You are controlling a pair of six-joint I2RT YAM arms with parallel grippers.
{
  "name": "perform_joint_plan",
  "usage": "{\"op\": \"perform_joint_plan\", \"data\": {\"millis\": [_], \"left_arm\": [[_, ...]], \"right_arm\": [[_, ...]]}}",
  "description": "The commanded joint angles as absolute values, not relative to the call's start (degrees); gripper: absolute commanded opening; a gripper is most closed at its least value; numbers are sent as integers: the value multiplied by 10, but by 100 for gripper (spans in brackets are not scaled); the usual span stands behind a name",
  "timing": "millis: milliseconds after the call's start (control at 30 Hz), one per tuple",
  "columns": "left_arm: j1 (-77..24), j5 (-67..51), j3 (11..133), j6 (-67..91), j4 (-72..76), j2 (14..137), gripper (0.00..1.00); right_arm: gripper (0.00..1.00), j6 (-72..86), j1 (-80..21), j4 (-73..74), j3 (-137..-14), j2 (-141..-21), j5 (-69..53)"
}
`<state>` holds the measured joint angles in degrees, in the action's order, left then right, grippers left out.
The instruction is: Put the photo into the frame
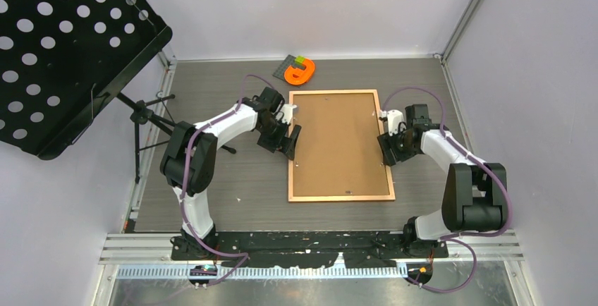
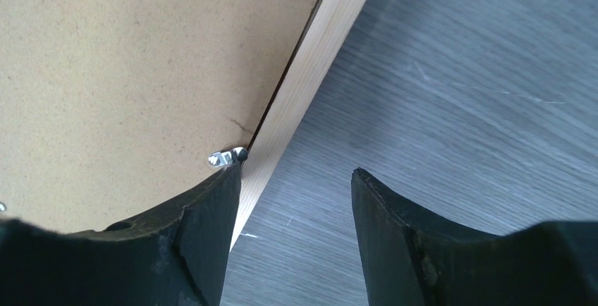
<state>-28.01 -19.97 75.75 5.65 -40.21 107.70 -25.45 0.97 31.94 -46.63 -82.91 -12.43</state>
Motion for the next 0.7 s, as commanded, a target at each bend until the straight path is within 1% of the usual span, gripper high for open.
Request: {"op": "perform_joint_plan", "data": {"millis": [0,400,667], "left_arm": [[-277,-205,768,50,-408,1052,84],[-278,-215,751,59,-396,1067,83],[-278,-242,749,79,-387,1100,78]], "right_arm": [[63,-248,7,260,-463,-798,-104],[63,-247,1,259,-460,-802,-113],[63,-258,1,278,-458,-782,-115]]}}
